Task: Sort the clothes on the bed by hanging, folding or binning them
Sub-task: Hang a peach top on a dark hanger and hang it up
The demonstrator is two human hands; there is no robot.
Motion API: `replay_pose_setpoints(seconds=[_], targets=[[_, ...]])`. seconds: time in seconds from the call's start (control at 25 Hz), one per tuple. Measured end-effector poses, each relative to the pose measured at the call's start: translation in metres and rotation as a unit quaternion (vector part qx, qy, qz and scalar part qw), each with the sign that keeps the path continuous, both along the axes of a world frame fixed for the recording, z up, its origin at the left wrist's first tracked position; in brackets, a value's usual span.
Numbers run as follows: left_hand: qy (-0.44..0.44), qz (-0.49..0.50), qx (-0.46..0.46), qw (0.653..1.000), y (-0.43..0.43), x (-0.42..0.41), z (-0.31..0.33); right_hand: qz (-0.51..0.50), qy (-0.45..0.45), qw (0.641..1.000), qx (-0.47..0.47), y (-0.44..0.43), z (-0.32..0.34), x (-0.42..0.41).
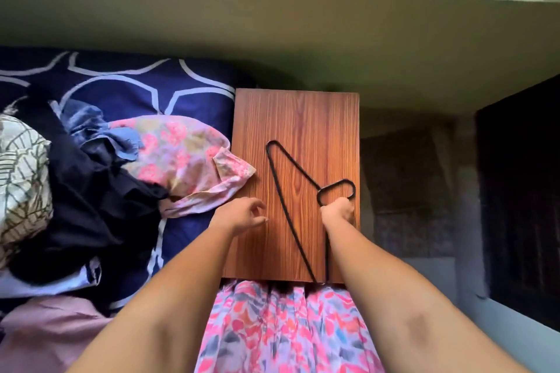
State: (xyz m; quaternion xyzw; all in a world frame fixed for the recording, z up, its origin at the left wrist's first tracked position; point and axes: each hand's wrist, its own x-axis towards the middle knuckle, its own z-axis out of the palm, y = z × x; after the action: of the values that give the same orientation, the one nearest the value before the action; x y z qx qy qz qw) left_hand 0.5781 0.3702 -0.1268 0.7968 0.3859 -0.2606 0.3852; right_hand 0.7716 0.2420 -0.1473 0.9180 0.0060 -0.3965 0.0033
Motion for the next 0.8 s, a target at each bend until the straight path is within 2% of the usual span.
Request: replay_pose_setpoints(seconds=[0.12, 0.24, 0.48, 0.8], targets=[[0.005, 0.012, -0.007, 1.000, 0.001, -0.006, 0.008, 0.029, -0.033, 0.999, 0.000, -0.004, 0.012, 0.005], [0.002, 0.021, 0.003, 1.000, 0.003, -0.007, 0.026, 0.104, -0.081, 0.991, 0.010, -0.001, 0.036, 0.013], [-0.018, 0.010, 0.060, 0.998, 0.025, -0.004, 0.080, 0.238, -0.181, 0.950, 0.090, 0.032, 0.105, 0.038], [-0.015, 0.078, 0.155, 0.985, 0.018, -0.021, 0.157, 0.412, -0.291, 0.841, 0.195, 0.079, 0.207, 0.074]])
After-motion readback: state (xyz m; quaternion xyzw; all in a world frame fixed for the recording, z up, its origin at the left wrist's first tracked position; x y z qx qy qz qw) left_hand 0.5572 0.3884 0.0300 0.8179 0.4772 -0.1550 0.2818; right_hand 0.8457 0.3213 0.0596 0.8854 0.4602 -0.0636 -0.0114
